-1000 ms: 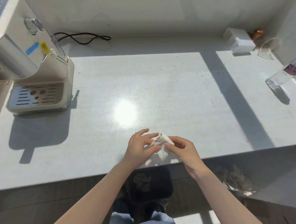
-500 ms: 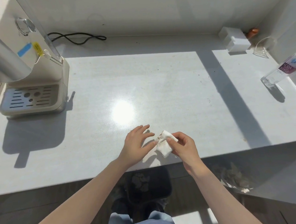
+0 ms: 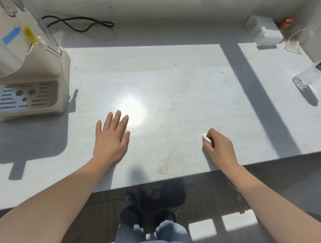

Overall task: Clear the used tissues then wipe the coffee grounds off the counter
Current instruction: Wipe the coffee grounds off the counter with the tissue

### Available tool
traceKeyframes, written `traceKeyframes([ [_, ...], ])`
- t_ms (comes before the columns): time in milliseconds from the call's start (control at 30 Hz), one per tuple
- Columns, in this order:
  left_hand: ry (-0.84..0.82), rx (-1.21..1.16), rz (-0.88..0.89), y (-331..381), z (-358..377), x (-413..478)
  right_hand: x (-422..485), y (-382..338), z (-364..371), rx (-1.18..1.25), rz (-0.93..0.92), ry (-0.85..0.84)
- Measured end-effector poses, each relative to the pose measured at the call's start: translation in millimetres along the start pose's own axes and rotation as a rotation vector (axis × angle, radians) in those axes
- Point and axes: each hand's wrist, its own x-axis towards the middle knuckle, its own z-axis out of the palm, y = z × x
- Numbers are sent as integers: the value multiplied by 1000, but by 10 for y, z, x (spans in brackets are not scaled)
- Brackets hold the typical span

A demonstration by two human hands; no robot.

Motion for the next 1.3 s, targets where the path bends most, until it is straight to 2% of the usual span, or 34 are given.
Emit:
traceKeyframes([
  [167, 6, 2, -3, -11, 10, 10, -334, -741, 416, 89, -108, -111],
  [300, 6, 12, -1, -16, 1, 5, -704, -1342, 812, 68, -320, -303],
  [367, 6, 19, -4, -27, 3, 0, -754, -1437, 886, 45, -380, -348],
  [433, 5, 25, 1, -33, 8, -1, -720, -1371, 837, 53, -382, -322],
  [500, -2, 23, 1, -31, 9, -5, -662, -1172, 707, 90, -285, -242],
  [733, -16, 36, -2, 10, -6, -4, -149, 113, -65, 143, 369, 137],
  [800, -28, 60, -7, 9, 12, 10, -136, 132, -59, 154, 432, 161],
  [933, -50, 102, -10, 11, 40, 23, -309, -562, 328, 170, 277, 1],
  [1100, -53, 129, -11, -5, 31, 10, -555, -1696, 913, 187, -131, -369],
  [1200, -57, 104, -7, 19, -2, 16, -519, -1652, 877, 163, -136, -371],
  [1300, -66, 97, -11, 38, -26, 4, -416, -1156, 600, 156, 25, -216],
])
